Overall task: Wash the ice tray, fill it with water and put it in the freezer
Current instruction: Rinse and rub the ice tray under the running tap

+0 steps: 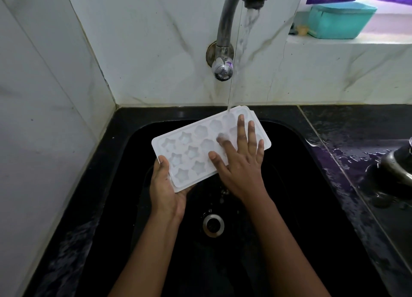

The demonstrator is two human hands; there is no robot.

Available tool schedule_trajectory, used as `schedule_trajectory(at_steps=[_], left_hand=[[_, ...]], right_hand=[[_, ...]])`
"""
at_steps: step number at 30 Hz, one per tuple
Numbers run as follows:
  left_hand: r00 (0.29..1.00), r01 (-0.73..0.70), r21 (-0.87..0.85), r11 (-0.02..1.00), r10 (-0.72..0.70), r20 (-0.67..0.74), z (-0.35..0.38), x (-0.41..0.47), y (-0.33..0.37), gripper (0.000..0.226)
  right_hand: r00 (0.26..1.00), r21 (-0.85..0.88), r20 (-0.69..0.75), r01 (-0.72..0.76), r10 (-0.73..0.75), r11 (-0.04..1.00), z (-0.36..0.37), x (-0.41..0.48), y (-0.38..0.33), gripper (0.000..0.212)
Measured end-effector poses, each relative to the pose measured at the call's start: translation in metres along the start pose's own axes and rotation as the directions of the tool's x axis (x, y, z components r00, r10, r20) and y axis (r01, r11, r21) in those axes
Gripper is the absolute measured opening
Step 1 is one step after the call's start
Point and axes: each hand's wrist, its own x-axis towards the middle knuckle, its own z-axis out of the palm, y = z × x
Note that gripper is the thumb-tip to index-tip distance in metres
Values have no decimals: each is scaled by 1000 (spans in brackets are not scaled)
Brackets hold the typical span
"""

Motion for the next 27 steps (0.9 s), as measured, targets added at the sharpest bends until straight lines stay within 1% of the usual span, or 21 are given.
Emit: schedule_trajectory(at_steps=[1,3,6,7,10,11,13,16,17,19,22,24,27], left_hand=[[1000,-5,5,1000,5,-1,-1,0,1,29],[1000,-18,29,999,17,20,-2,-1,1,29],[998,-23,60,998,19,66,1,-5,-2,33],[997,-18,61,998,13,72,2,-5,-3,34],[999,0,41,999,-2,52,1,-5,-3,35],[999,-5,38,999,4,45,0,-4,-2,36],[998,-25,48,999,22,52,-1,-4,-3,36],[997,-34,59,998,30,71,1,-6,-6,32],[997,-31,52,998,28,68,2,-6,-6,32],[999,-22,28,999,20,44,2,-5,-5,34],[999,-40,9,999,40,10,-2,-2,0,36],[998,-64,42,997,64,13,-4,-2,0,34],[998,-58,69,996,55,36,-1,-4,-4,34]], right_hand=[[1000,7,0,10,-10,1000,-2,1,3,58],[999,-20,-47,-1,0,1000,-7,1,11,52],[990,-121,-138,-28,11,992,-5,-1,10,51],[991,-121,-137,-23,6,992,-3,-2,8,51],[999,-21,-46,26,-27,999,-1,-1,7,55],[998,-10,-37,45,-45,999,-3,0,10,53],[996,-34,-82,43,-46,998,-9,1,18,47],[987,-129,-160,-13,-8,992,-8,-1,19,48],[989,-141,-150,-19,-2,990,-6,-2,15,49],[996,-100,-84,-1,-7,995,0,-2,7,54],[998,-28,-13,66,-66,997,-1,0,6,60],[997,-15,-26,69,-69,998,-5,1,13,57],[995,-103,-100,8,-19,995,-4,-2,13,52]])
